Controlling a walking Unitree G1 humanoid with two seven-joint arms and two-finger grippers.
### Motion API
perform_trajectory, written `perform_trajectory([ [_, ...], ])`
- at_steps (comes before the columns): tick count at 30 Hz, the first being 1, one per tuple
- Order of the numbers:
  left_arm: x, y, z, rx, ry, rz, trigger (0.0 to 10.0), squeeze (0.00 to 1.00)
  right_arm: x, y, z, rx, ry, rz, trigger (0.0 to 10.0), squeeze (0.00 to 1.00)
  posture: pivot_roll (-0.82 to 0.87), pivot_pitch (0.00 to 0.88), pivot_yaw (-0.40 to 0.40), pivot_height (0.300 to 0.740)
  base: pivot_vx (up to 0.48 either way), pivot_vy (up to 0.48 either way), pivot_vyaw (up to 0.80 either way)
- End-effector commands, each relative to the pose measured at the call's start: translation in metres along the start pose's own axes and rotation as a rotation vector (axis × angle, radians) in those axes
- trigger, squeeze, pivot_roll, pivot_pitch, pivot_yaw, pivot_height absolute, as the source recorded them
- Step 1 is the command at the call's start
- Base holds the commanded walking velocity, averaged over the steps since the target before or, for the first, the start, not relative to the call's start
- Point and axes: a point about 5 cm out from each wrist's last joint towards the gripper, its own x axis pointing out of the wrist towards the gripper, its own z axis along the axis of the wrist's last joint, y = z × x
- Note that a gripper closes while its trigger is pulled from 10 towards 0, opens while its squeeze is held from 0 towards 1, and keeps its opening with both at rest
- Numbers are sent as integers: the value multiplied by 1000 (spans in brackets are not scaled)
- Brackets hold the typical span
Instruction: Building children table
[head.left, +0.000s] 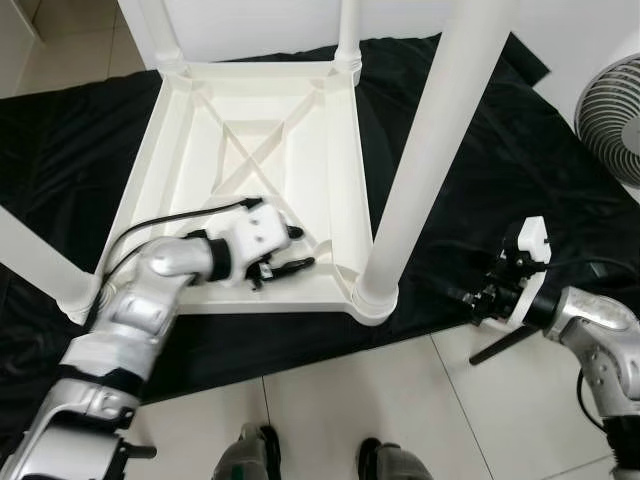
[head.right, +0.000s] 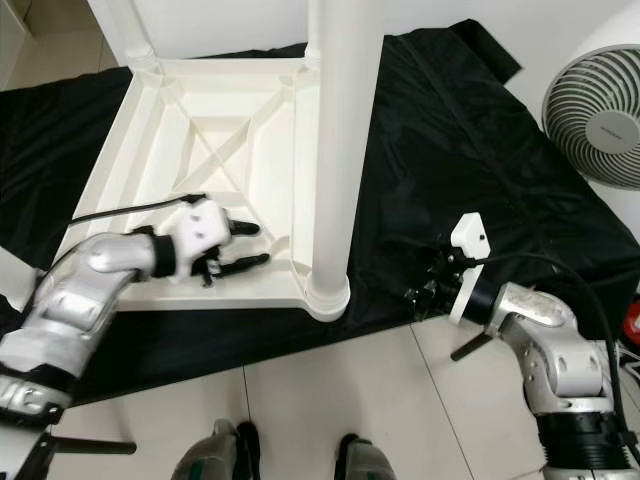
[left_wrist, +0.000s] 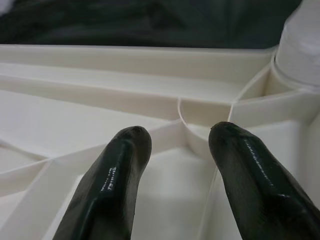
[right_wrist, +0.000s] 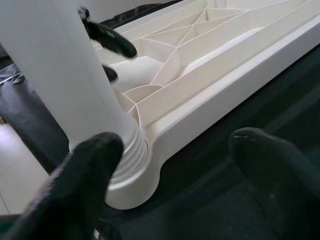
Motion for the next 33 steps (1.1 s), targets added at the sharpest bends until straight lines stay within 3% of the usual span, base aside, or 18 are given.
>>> perform_trajectory([
  [1,-10,-8,6,-38,-28,6,10000,0,4,2,-2,6,13,58,10000,1000,-32,173,79,740,0,0,0],
  [8,-28,-16,10,-42,-19,-39,10000,0,12,6,2,-19,30,186,10000,1000,-22,167,72,740,0,0,0],
  [9,-37,-19,11,-60,-11,-54,10000,0,17,8,4,-35,38,244,10000,0,-15,167,62,740,0,0,0],
  [19,-51,-27,23,-125,-28,-46,10000,0,37,4,9,-75,3,270,10000,0,6,168,41,740,0,0,0],
  [23,-54,-36,28,-205,-68,-53,10000,0,54,2,8,-98,-16,262,10000,0,15,161,41,740,0,0,0],
  [28,-43,-42,26,-254,-78,-7,10000,0,72,-2,5,-125,-42,188,10000,0,21,157,32,740,0,0,0],
  [29,-34,-45,24,-257,-74,18,10000,0,78,0,3,-120,-54,177,10000,0,21,154,29,740,0,0,0],
  [33,-28,-46,26,-271,-85,36,10000,0,81,2,1,-105,-69,166,10000,0,14,152,26,740,0,0,0],
])
